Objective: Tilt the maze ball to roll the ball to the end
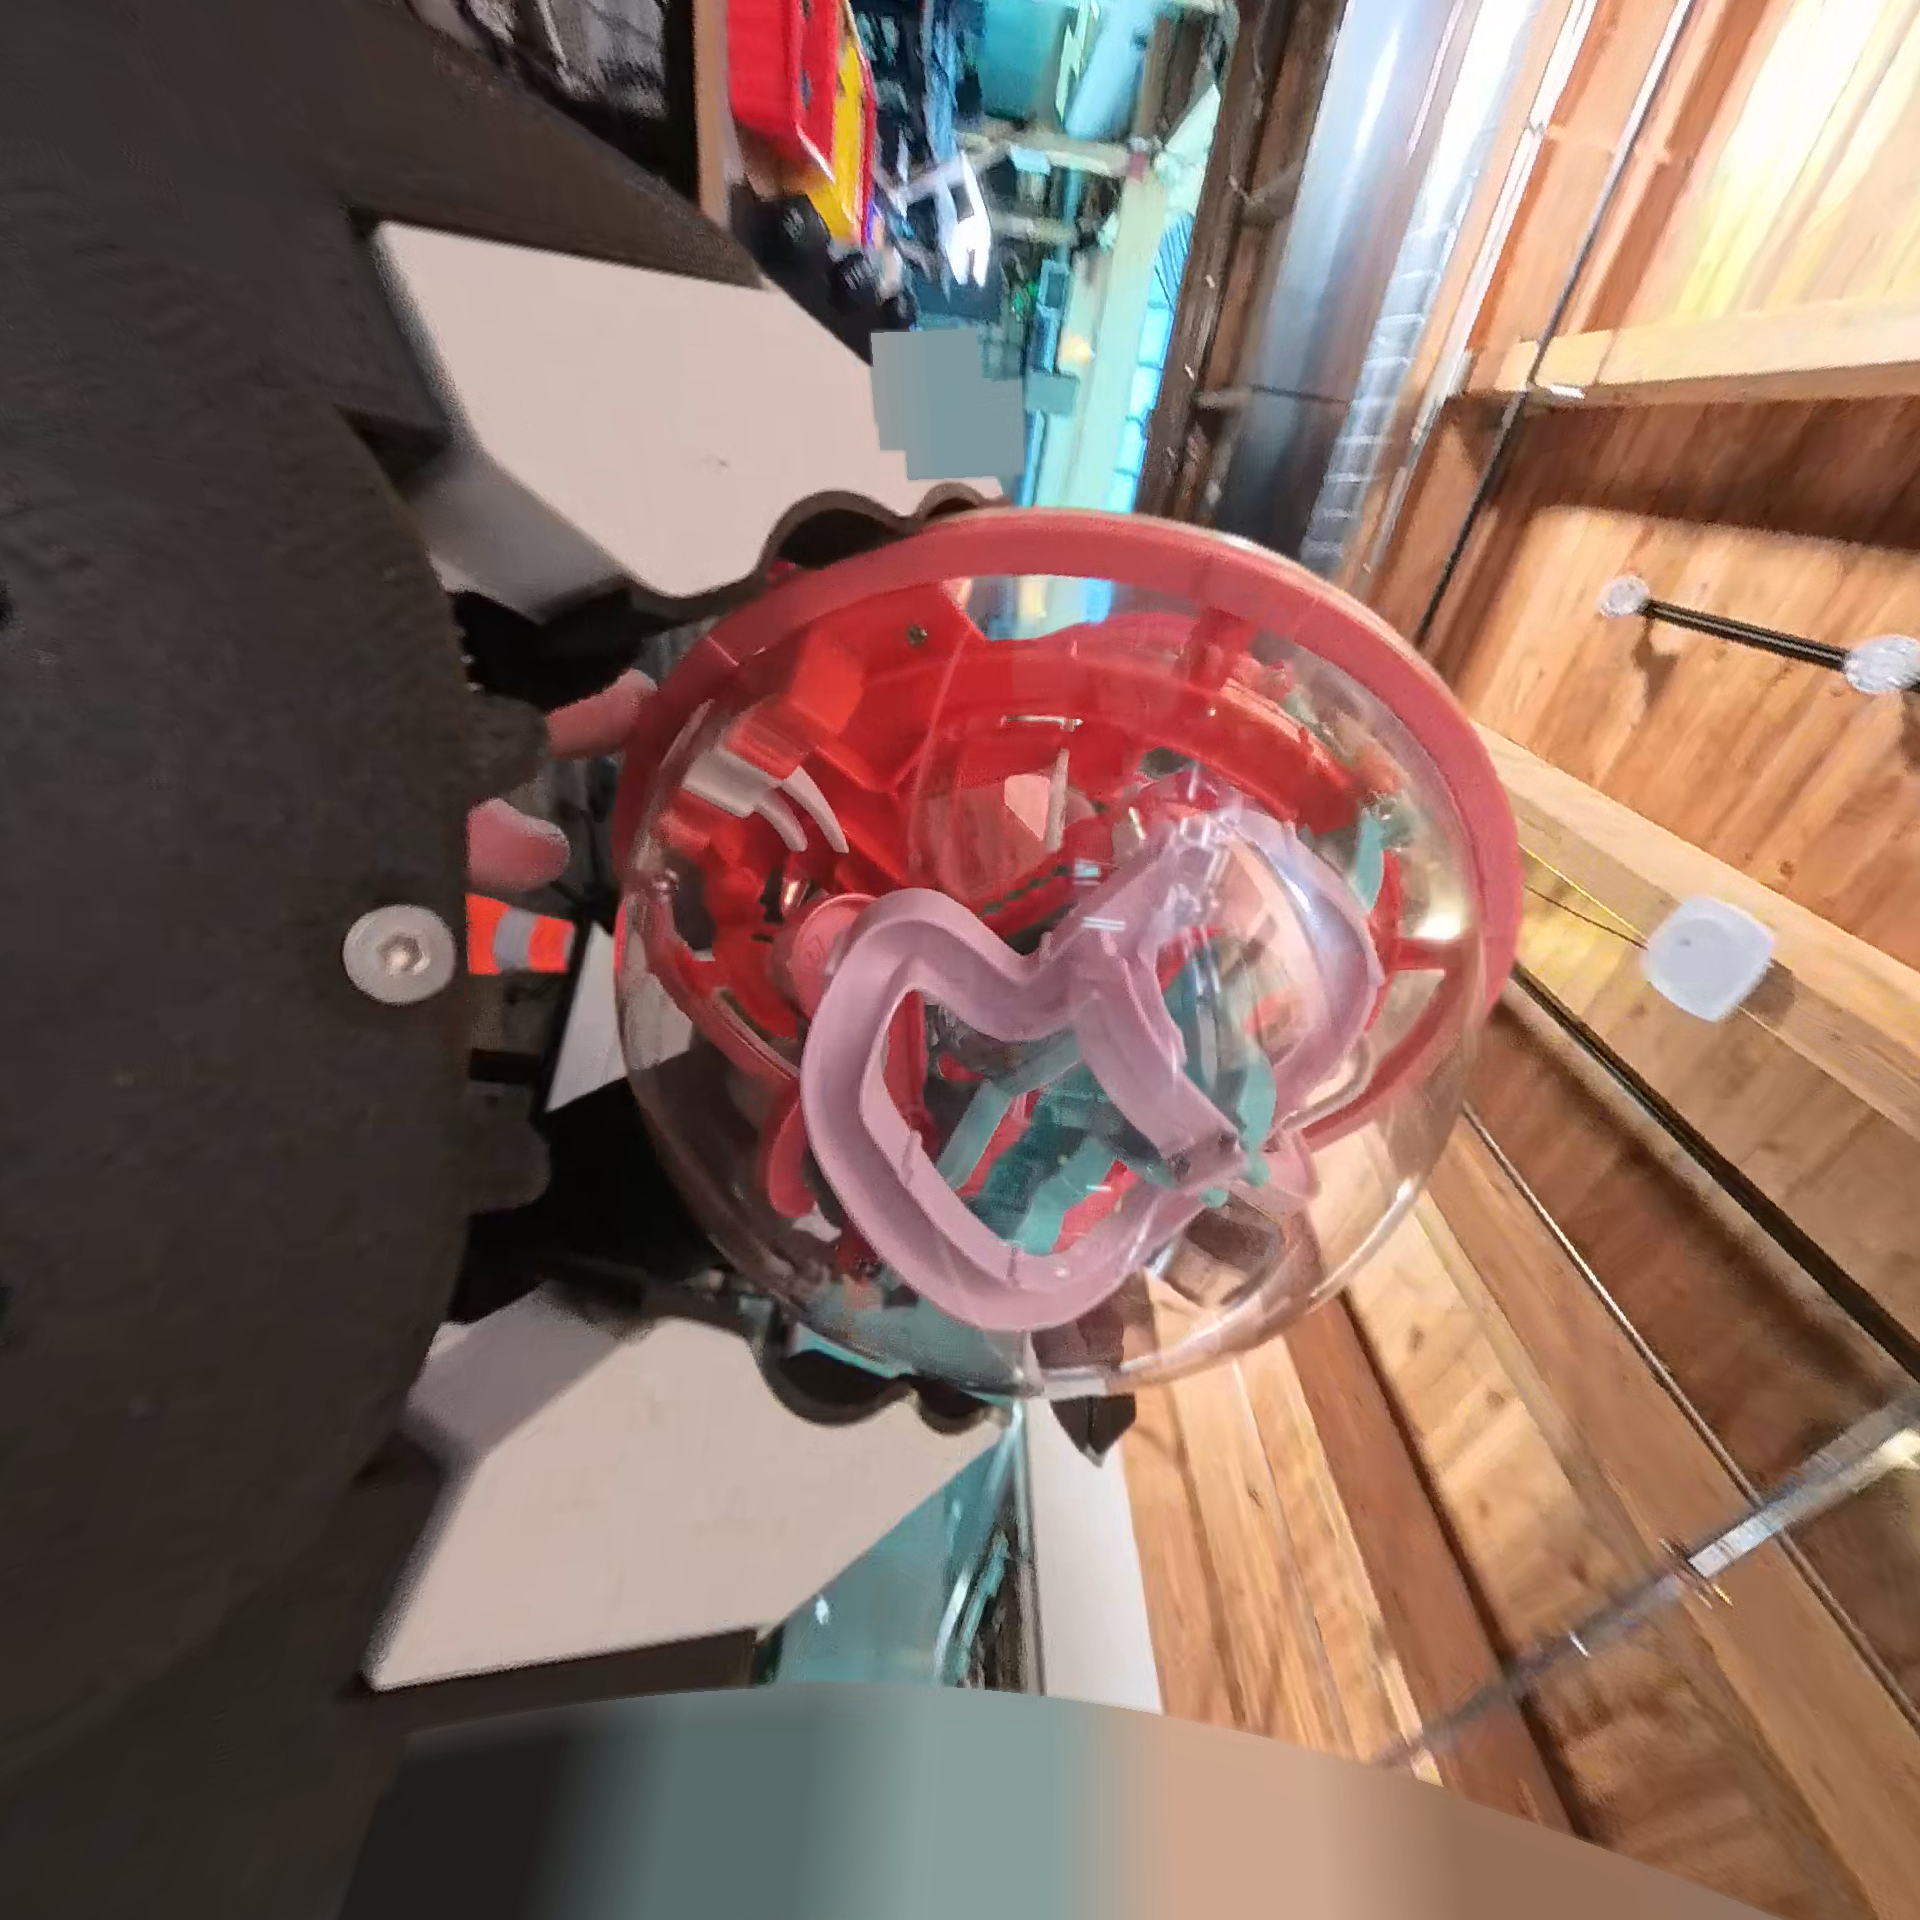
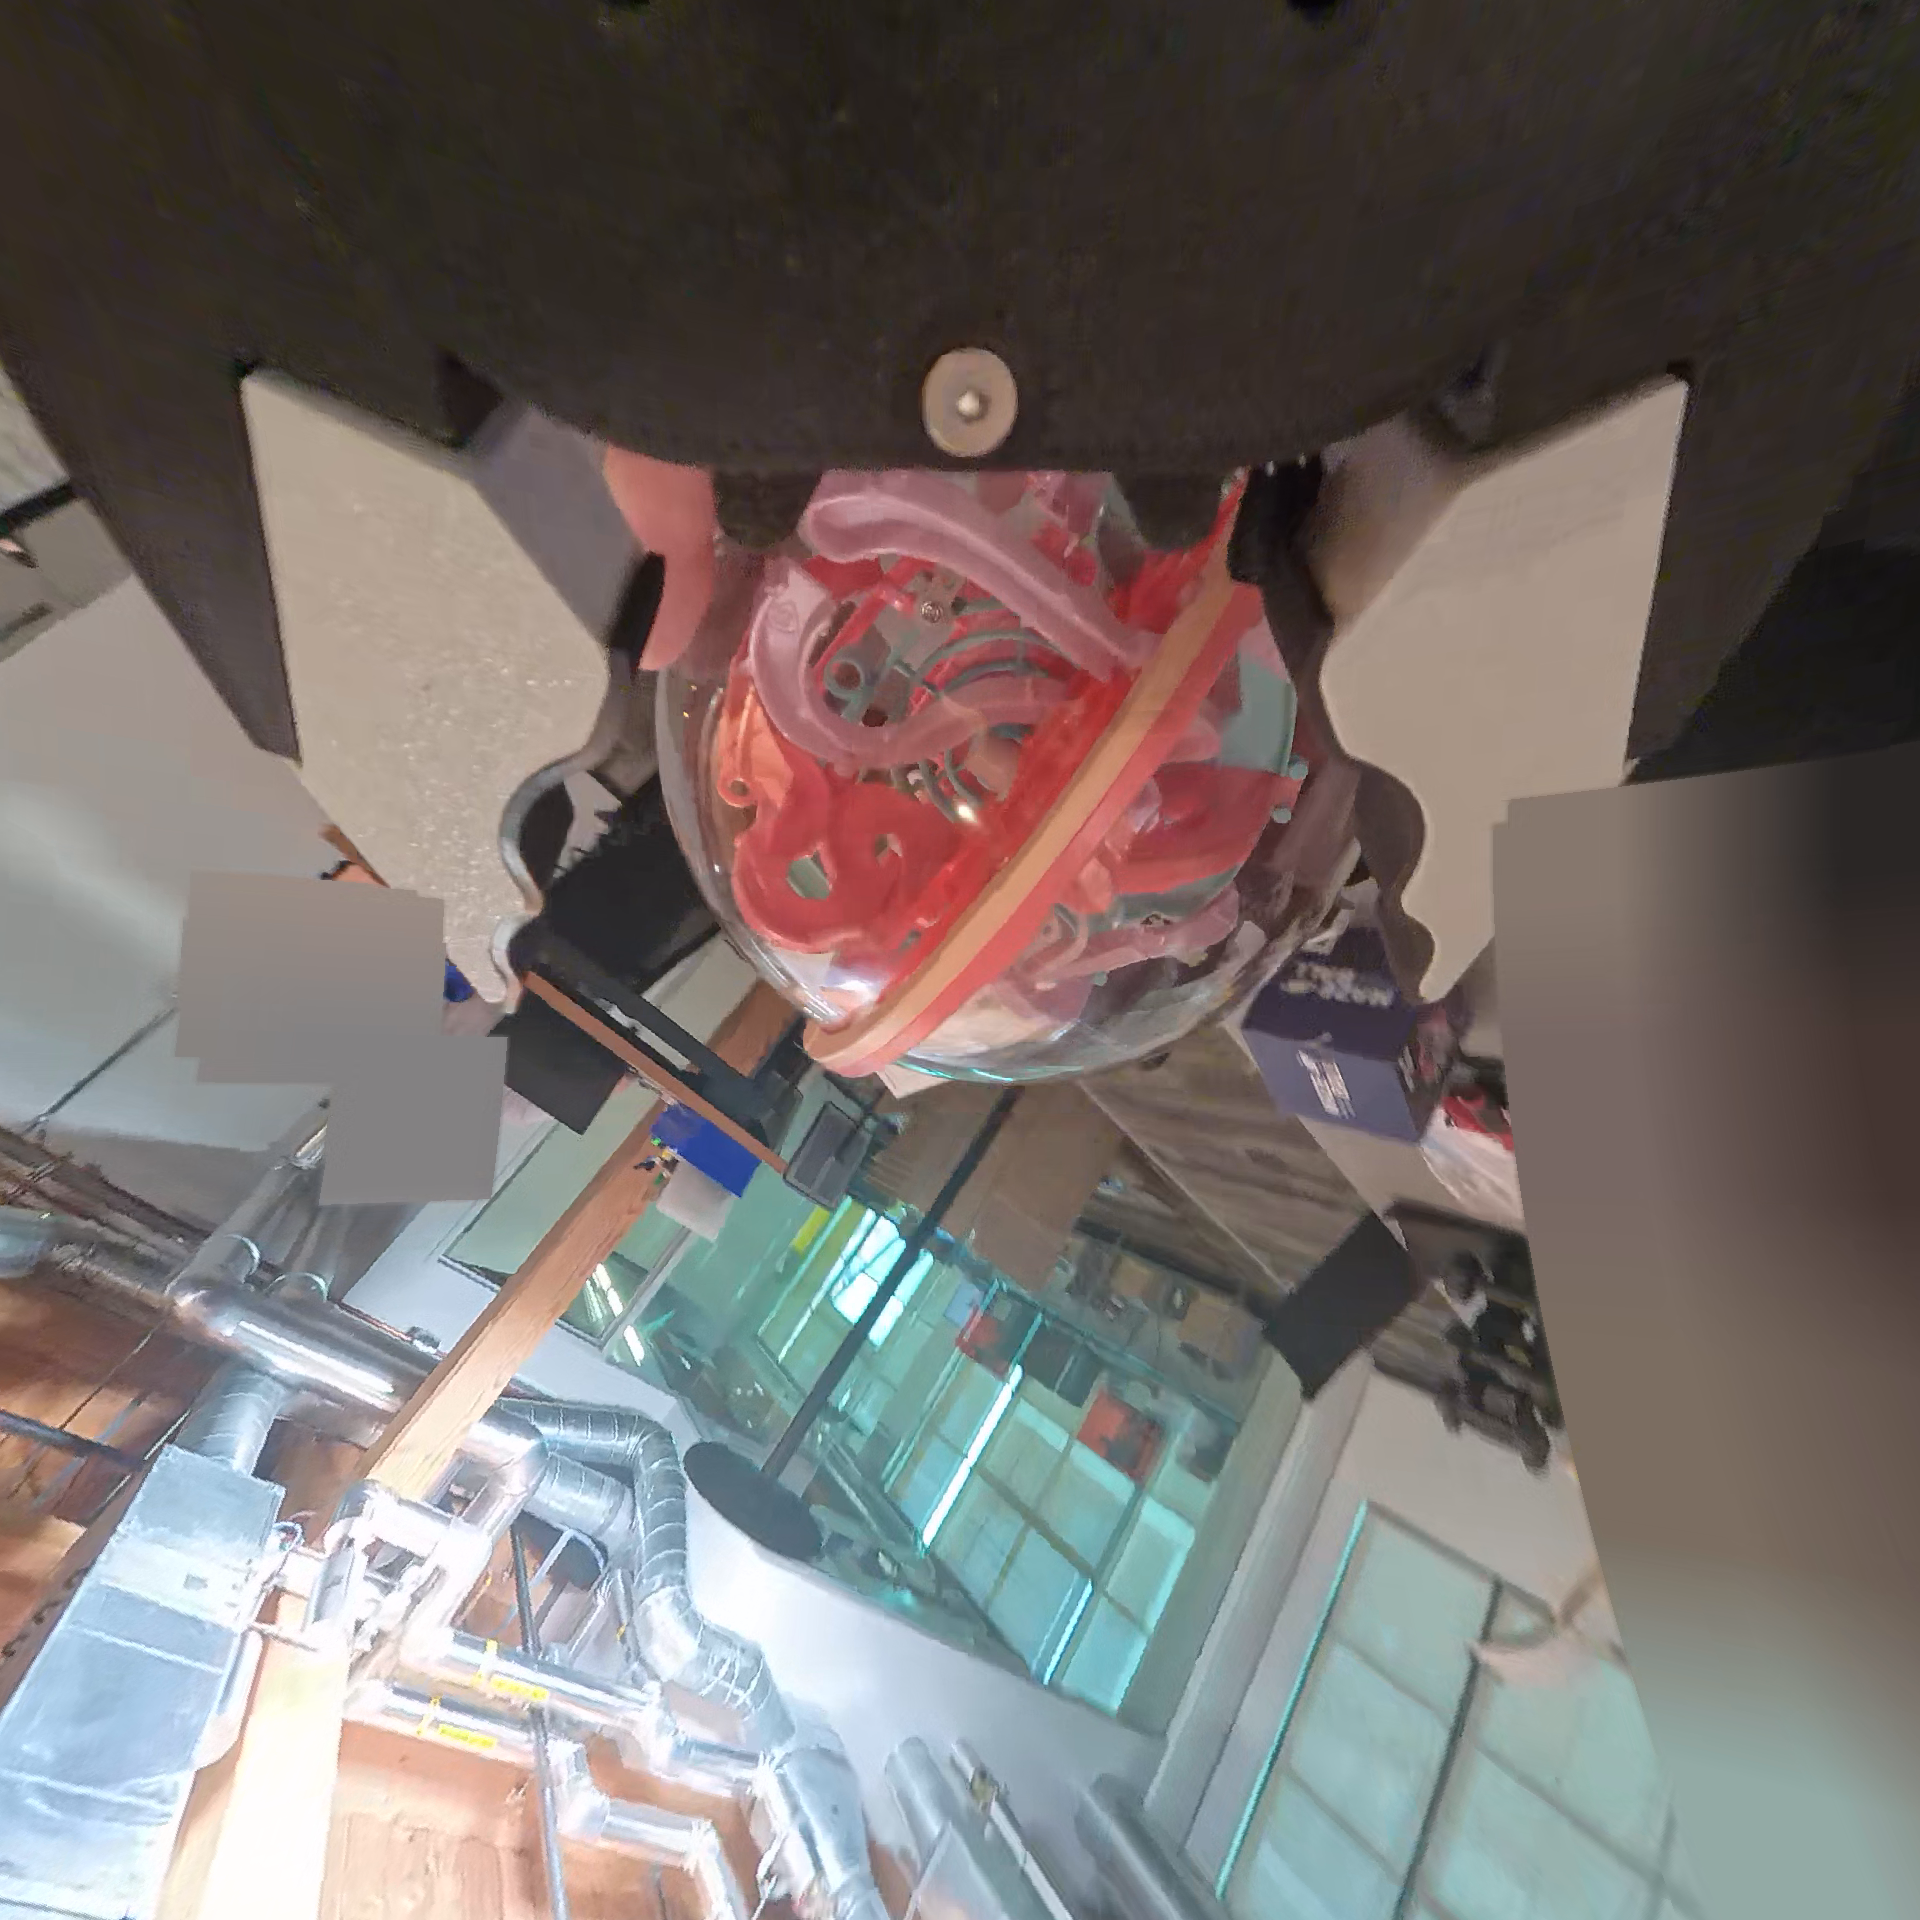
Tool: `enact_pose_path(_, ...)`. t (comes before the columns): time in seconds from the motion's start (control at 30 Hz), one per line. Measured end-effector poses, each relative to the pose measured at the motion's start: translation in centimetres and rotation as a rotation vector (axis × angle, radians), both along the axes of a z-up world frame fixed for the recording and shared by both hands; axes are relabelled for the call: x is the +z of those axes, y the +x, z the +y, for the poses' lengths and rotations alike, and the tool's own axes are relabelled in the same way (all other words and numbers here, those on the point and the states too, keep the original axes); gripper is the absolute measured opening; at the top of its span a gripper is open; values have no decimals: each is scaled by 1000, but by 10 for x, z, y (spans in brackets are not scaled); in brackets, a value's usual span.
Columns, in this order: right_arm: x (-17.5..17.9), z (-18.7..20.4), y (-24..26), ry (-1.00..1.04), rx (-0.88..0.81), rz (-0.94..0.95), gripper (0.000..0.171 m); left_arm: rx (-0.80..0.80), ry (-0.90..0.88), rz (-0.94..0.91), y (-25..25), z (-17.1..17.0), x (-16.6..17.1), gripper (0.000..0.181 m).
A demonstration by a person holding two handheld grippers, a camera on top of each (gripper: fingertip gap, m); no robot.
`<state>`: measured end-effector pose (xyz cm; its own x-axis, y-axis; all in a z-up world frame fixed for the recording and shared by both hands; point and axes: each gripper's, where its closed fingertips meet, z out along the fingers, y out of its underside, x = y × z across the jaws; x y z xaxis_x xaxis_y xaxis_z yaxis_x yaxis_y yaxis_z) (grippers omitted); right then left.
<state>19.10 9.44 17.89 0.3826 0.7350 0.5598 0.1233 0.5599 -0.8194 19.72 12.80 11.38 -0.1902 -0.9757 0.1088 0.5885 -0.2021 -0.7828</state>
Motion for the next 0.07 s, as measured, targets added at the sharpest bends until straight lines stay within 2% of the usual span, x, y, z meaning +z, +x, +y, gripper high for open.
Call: enact_pose_path(0.07, 6, -2, -11, 10, -53, -88, 151, -74, -24, -69, -2, -1, 7, 151)
